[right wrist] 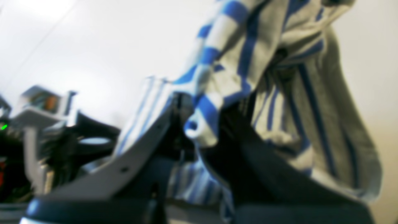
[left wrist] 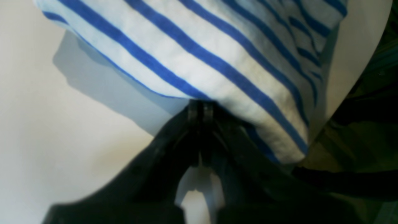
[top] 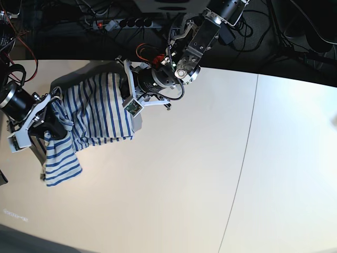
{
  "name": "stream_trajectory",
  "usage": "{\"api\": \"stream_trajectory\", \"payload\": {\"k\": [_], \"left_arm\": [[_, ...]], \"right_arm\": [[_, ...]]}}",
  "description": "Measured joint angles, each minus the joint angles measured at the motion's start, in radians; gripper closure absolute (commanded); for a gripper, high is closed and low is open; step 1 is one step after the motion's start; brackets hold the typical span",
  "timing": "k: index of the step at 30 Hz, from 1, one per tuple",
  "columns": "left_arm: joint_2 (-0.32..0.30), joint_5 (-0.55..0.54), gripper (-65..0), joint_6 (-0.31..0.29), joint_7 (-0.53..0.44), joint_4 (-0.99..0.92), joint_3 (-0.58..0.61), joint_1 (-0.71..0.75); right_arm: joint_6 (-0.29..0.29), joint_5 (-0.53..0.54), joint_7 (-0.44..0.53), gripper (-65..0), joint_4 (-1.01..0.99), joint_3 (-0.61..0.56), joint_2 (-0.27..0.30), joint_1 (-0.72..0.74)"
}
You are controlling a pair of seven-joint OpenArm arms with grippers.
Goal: Fold the T-shirt properly
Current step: 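Grasp the shirt bundle with both grippers and lift it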
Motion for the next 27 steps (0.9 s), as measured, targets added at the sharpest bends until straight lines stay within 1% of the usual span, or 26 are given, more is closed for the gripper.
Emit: {"api": "stream_trajectory", "payload": {"k": [8,13,17,18,20,21,22,23,27], "left_arm": [[0.000,0.001,0.0,0.000,-0.004,0.000,0.000,0.000],[0.000,0.002,0.0,0.000,-0.008,0.000,0.000,0.000],[0.000,0.002,0.0,0.000,-0.009,0.000,-0.001,0.000],[0.000,0.001,0.0,0.000,-0.009,0.000,-0.001,0.000],[0.000,-0.010,0.0,0.000,-0.007,0.000,-0.001,-0.003],[0.000,-0.010,0.0,0.000,-0.007,-0.001,-0.001,-0.005],[0.000,-0.011,0.0,0.000,-0.007,-0.001,-0.001,-0.007],[-0.003,-0.013,0.0,0.000,-0.005,-0.001,-0.001,-0.009],[-0.003,-0.014,-0.1,-0.001,0.013,-0.002,0.000,-0.030]], "right_arm": [[0.000,-0.071,0.002,0.0,0.031,-0.167,0.001,-0.004],[0.000,-0.187,0.000,0.0,0.031,-0.282,0.003,-0.005],[0.000,-0.238,-0.051,0.0,0.031,-0.361,0.003,-0.005],[0.000,-0.239,-0.056,-2.2,0.031,-0.378,0.003,-0.005],[0.000,-0.245,-0.055,-21.7,0.031,-0.410,0.004,-0.005],[0.000,-0.251,-0.055,-29.1,0.031,-0.428,0.004,-0.005],[0.000,-0.258,-0.055,-33.9,0.031,-0.445,0.005,-0.005],[0.000,-0.284,-0.053,-35.8,0.031,-0.454,0.004,-0.005],[0.000,-0.268,-0.047,-35.8,0.031,-0.478,0.005,-0.005]]}}
